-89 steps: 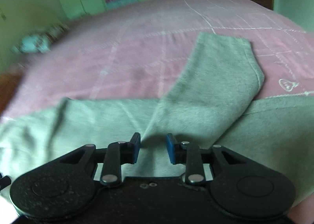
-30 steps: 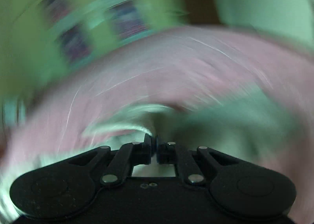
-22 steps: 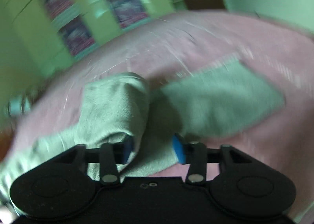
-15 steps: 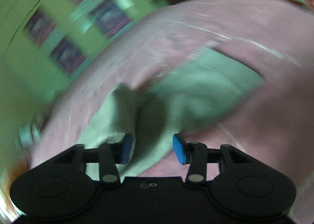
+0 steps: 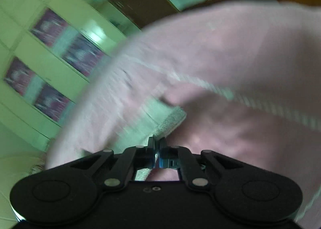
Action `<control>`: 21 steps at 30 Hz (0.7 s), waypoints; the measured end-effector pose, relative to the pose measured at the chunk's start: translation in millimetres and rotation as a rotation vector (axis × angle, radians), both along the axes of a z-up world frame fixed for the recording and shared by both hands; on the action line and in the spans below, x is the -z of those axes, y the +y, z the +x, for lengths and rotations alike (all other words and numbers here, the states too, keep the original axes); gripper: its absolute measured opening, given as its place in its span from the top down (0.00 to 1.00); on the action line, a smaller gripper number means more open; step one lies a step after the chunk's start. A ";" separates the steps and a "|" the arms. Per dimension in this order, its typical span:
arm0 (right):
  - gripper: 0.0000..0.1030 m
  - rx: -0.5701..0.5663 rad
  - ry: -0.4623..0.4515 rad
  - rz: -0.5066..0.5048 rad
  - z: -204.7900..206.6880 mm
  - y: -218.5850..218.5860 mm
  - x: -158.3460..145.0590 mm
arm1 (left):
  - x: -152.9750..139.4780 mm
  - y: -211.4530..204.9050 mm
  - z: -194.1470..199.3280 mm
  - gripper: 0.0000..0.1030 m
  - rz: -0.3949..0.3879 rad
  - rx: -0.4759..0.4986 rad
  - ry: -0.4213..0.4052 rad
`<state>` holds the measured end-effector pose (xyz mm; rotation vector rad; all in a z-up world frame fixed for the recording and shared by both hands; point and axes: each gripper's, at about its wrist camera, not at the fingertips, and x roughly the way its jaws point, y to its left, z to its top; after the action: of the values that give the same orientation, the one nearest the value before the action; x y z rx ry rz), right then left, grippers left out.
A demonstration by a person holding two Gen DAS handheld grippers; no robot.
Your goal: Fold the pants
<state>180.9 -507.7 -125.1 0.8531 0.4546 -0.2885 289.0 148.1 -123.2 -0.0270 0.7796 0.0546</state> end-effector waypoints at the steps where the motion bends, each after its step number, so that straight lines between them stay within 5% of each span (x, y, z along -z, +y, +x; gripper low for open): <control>1: 1.00 -0.011 0.015 -0.049 2.5 4.8 -3.7 | 0.3 -0.1 0.1 0.16 0.002 -0.001 -0.002; 3: 1.00 -0.018 0.093 -0.086 12.6 5.8 9.6 | 1.0 -1.0 0.5 0.15 0.005 -0.004 -0.003; 5: 1.00 -0.013 0.189 0.029 19.2 -7.8 34.2 | 1.0 -1.4 0.8 0.15 0.004 -0.004 -0.002; 6: 0.96 0.017 0.151 0.077 10.4 -11.7 35.6 | 0.9 -0.5 0.6 0.15 0.002 -0.001 -0.002; 9: 0.88 0.049 0.123 -0.134 -10.1 15.1 3.1 | 1.1 1.4 -1.0 0.14 -0.011 -0.005 -0.011; 17: 0.84 -0.464 0.059 -0.559 28.2 151.9 -28.5 | -18.0 15.3 -20.2 0.15 0.042 -0.182 -0.121; 21: 0.68 -0.636 0.048 -0.748 58.0 216.7 -27.8 | -9.1 37.7 -7.5 0.14 0.047 -0.167 -0.020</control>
<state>238.9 -291.0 -97.4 -0.0480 0.5838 0.1176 281.5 185.9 -114.1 -0.0479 0.7547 0.2303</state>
